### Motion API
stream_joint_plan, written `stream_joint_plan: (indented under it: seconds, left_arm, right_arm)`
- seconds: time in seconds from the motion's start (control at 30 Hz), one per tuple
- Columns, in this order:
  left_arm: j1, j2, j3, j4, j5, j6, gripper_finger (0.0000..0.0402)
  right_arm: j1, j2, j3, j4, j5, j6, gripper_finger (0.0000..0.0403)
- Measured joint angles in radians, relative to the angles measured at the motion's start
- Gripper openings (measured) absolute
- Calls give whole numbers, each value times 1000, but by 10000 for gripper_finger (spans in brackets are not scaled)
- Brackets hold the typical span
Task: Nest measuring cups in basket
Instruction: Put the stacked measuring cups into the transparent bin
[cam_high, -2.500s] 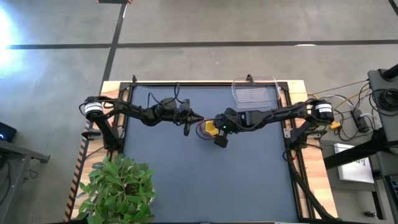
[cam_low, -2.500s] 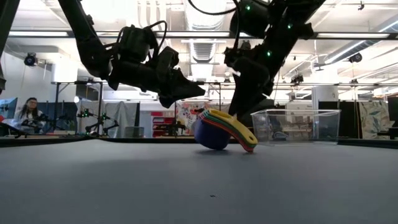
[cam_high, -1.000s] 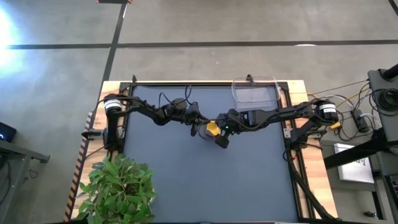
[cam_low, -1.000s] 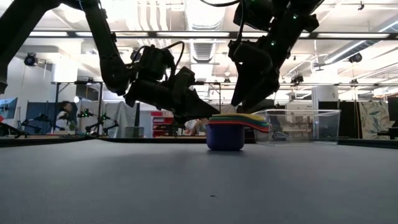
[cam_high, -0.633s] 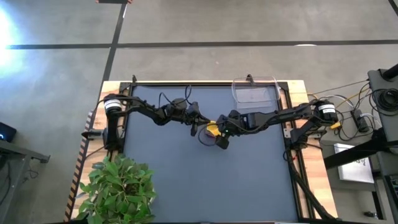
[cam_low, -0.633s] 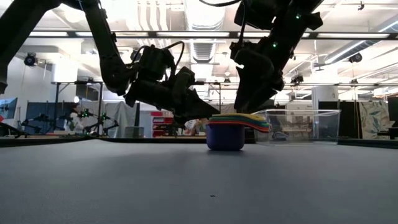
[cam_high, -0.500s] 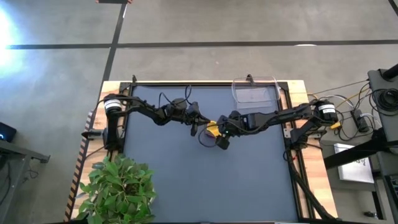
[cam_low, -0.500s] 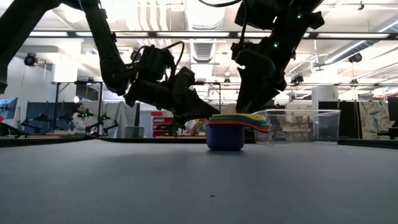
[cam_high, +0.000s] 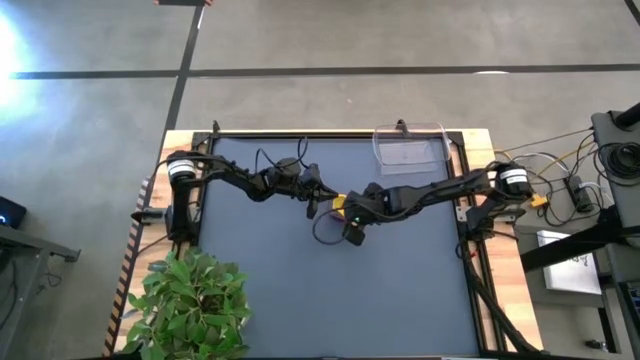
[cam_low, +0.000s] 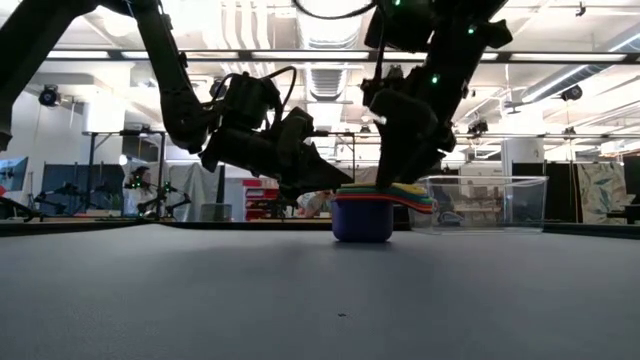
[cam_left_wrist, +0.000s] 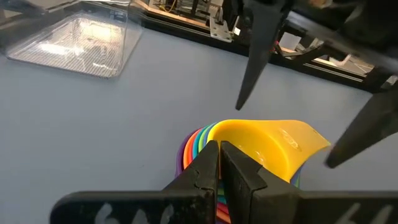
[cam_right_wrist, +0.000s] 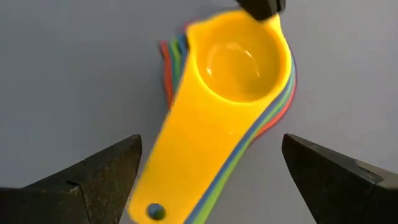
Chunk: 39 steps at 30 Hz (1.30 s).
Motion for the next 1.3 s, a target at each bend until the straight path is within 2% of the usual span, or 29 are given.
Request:
stream_joint_plan:
  seconds: [0.17,0.4,0.63,1.03,1.3]
  left_arm:
    - [0,0,0,-2,0,0,0]
    - [0,-1,0,-6,0,0,0]
    - [1,-1,0,-7,0,0,0]
    - [0,-1,0,-10,0,0,0]
    - [0,-1,0,-11,1,0,0]
  right_arm:
    - [-3,63,48,-92,12,19,377]
    - [-3,133,74,-112,9,14,377]
    - [-3,115,74,-115,0,8,368]
    - [-3,101,71,-112,-1,-2,233]
    - [-28,99,69,-126,-1,-44,173]
